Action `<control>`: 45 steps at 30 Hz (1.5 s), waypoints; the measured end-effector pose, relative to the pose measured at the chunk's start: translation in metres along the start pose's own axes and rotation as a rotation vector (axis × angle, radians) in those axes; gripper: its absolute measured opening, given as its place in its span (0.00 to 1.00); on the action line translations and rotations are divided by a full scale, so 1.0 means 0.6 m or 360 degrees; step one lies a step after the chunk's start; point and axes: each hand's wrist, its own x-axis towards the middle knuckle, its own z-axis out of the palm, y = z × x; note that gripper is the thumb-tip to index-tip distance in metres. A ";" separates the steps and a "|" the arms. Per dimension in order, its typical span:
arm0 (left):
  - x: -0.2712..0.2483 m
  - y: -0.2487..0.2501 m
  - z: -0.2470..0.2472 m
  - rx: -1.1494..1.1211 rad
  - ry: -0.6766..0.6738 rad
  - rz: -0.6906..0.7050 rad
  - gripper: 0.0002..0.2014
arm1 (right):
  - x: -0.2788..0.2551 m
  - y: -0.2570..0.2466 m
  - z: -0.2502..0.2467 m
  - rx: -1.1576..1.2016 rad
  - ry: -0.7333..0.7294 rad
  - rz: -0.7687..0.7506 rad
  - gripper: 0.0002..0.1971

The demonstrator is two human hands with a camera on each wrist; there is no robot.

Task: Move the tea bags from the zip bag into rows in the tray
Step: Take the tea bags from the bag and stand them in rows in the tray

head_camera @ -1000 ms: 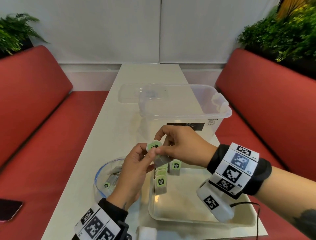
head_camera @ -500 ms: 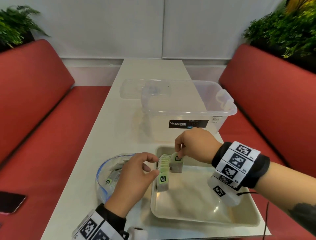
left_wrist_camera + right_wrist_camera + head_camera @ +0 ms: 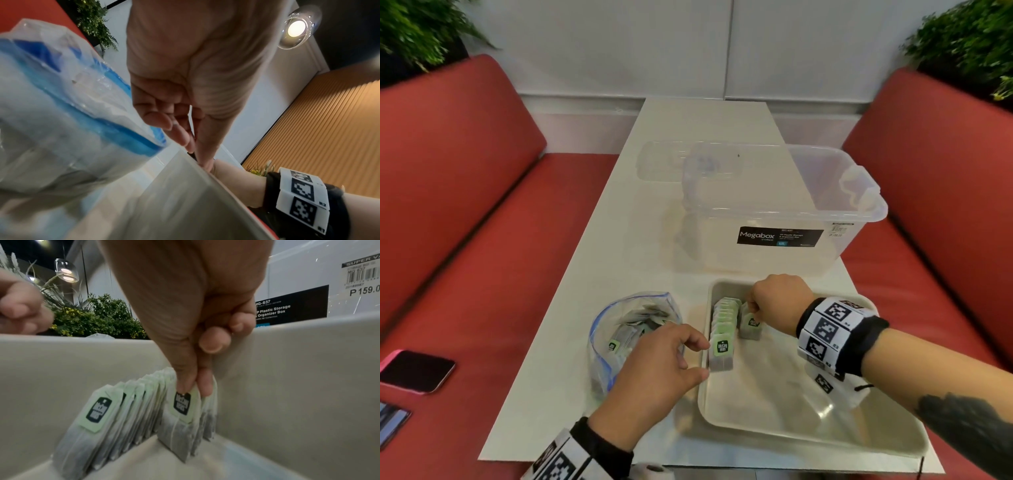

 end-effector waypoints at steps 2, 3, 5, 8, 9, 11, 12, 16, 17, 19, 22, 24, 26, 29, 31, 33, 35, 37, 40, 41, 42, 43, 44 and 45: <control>-0.001 0.000 0.000 -0.0008 -0.0006 -0.0005 0.17 | 0.001 0.000 0.004 -0.0038 0.0028 0.0008 0.11; -0.001 0.000 0.000 -0.0014 -0.0008 -0.0001 0.17 | 0.002 0.001 0.005 -0.0054 0.0043 0.0008 0.11; 0.000 -0.002 0.001 -0.0031 -0.0002 0.0006 0.17 | 0.002 0.001 0.007 -0.0078 0.0063 0.0010 0.11; -0.004 -0.002 0.001 -0.0042 0.0013 0.0024 0.15 | 0.000 0.001 0.009 -0.0086 0.0087 0.0020 0.11; -0.006 -0.002 0.000 -0.0052 0.0026 0.0038 0.14 | -0.002 0.001 0.007 -0.0075 0.0102 0.0023 0.11; -0.010 -0.005 -0.010 -0.0116 0.0124 0.0057 0.14 | -0.009 0.000 -0.004 -0.0024 0.0164 0.0033 0.11; -0.012 -0.011 -0.020 -0.0133 0.0240 0.0071 0.15 | -0.013 -0.002 -0.013 0.0015 0.0213 0.0037 0.12; -0.011 -0.058 -0.068 0.0335 0.0844 0.0094 0.16 | -0.033 -0.033 -0.063 0.0245 0.0472 0.0041 0.11; -0.011 -0.069 -0.076 0.0445 0.0871 0.0028 0.15 | -0.037 -0.048 -0.077 0.0332 0.0511 0.0016 0.10; -0.010 -0.090 -0.082 0.0552 0.0699 -0.0164 0.12 | -0.045 -0.086 -0.102 0.0530 0.0537 -0.0073 0.07; -0.011 -0.116 -0.081 0.0525 0.0421 -0.0321 0.20 | -0.047 -0.157 -0.119 0.0782 0.0514 -0.0251 0.05; -0.012 -0.119 -0.081 0.0444 0.0419 -0.0273 0.25 | -0.039 -0.203 -0.109 0.0779 0.0420 -0.0368 0.11; -0.016 -0.114 -0.081 0.0404 0.0437 -0.0211 0.27 | -0.027 -0.241 -0.089 0.0633 0.0240 -0.0457 0.14; -0.023 -0.112 -0.082 0.0391 0.0460 -0.0161 0.30 | -0.017 -0.278 -0.063 0.0356 0.0023 -0.0526 0.12; -0.024 -0.120 -0.083 0.0404 0.0451 -0.0161 0.32 | -0.013 -0.287 -0.053 0.0263 -0.0069 -0.0504 0.13; -0.026 -0.127 -0.087 0.0412 0.0430 -0.0157 0.34 | -0.009 -0.291 -0.049 0.0241 -0.0133 -0.0418 0.13; -0.029 -0.130 -0.090 0.0412 0.0398 -0.0147 0.34 | -0.005 -0.295 -0.048 0.0242 -0.0151 -0.0356 0.14; -0.031 -0.132 -0.092 0.0406 0.0367 -0.0134 0.35 | 0.001 -0.300 -0.048 0.0274 -0.0163 -0.0291 0.14; -0.032 -0.133 -0.094 0.0388 0.0331 -0.0114 0.36 | 0.009 -0.306 -0.045 0.0309 -0.0178 -0.0194 0.14; -0.032 -0.133 -0.094 0.0381 0.0322 -0.0107 0.36 | 0.011 -0.308 -0.045 0.0323 -0.0178 -0.0164 0.14; -0.032 -0.132 -0.095 0.0374 0.0319 -0.0101 0.36 | 0.012 -0.310 -0.044 0.0330 -0.0172 -0.0144 0.14; -0.032 -0.132 -0.096 0.0373 0.0320 -0.0097 0.35 | 0.014 -0.311 -0.045 0.0326 -0.0160 -0.0137 0.14; -0.032 -0.133 -0.097 0.0374 0.0321 -0.0098 0.35 | 0.016 -0.310 -0.046 0.0314 -0.0145 -0.0141 0.14; -0.031 -0.133 -0.099 0.0372 0.0323 -0.0105 0.34 | 0.018 -0.310 -0.048 0.0297 -0.0128 -0.0149 0.14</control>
